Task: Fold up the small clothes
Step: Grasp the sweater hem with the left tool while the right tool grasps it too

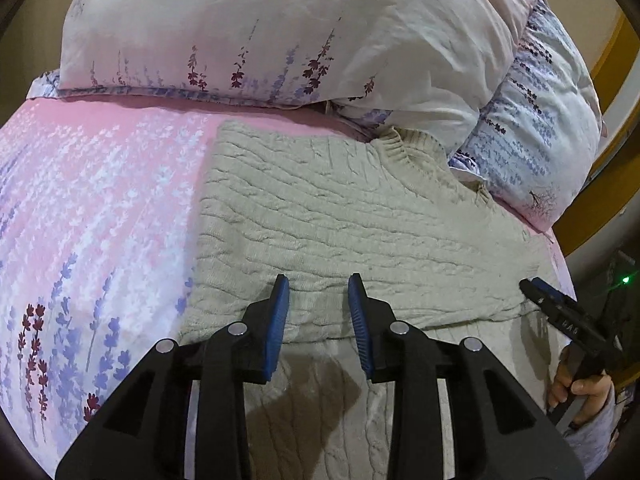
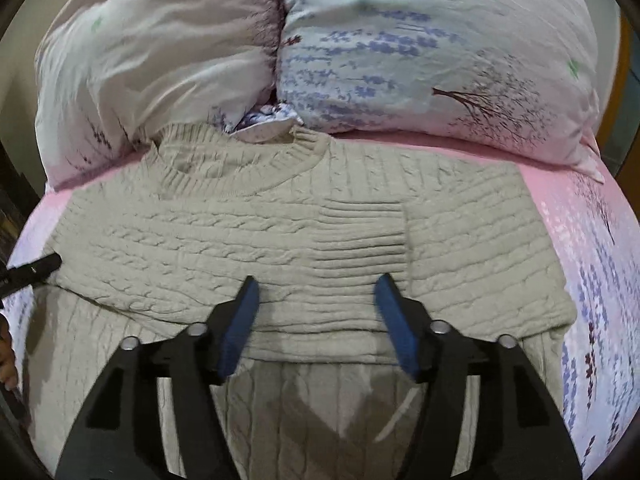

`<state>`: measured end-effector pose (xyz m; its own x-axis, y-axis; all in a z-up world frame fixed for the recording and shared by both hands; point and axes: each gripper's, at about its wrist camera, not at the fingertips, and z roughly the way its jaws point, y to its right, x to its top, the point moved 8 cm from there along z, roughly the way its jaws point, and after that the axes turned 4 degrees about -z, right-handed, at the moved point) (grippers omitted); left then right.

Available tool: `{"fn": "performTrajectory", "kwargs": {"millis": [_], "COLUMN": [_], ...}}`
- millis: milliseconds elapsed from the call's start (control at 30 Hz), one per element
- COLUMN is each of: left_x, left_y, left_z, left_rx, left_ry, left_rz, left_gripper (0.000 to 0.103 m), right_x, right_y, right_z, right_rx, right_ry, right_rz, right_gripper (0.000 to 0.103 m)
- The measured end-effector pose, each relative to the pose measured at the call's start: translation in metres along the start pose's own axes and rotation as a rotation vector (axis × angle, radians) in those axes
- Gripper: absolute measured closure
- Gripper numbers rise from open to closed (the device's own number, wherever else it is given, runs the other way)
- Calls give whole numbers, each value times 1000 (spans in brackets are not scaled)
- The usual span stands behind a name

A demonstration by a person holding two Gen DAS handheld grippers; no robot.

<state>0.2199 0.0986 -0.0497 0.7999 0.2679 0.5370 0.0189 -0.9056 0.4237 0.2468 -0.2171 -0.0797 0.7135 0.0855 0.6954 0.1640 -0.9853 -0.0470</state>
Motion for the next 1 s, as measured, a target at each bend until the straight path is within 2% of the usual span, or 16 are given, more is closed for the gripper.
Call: {"fn": "performTrajectory", "kwargs": {"millis": [67,133,267,367,500,567,633,733,867,933,1000], "left_x": [0,-4,-22,-40,-74,-89,-102,-121,-143,-155,-165], "left_y": [-2,-3,-19,-34,-52,-56,-56,-50,-39,-33,-29], "left_z": [-5,-16,-55,-78,-98,-103,-106,-108,-116,-120,-125], "left_rx": [-19,-45,-72,-106,-144,-161,-173,-189,-220,-258,-274], "left_ry": [-2,1,35,38,15,-1,-10,-26,-21,-29,-28], "left_rz": [-27,-44,-60,-82,-132,-156,-170,-175,-170,-178,-177], "left_gripper": [71,70,56,54,54,54,54,54,55,56,59], "right_x": [0,-3,-18,-43,-83,-104,-123,-146,-163,-173,-182], "right_y": [1,6,39,81,122,135,140,139,137,130,125], "right_z": [0,-12,-53,-81,-99,-104,-105,-107,-117,-120,-126], "right_rx": [1,57,87,77,112,133,163,268,339,412,453], "right_ry": [-9,1,73,90,50,30,7,-27,-20,-38,-33], "right_rz": [-1,40,106,155,235,267,290,347,384,404,411], "right_gripper": [38,37,32,32,32,37,48,59,66,75,75]}}
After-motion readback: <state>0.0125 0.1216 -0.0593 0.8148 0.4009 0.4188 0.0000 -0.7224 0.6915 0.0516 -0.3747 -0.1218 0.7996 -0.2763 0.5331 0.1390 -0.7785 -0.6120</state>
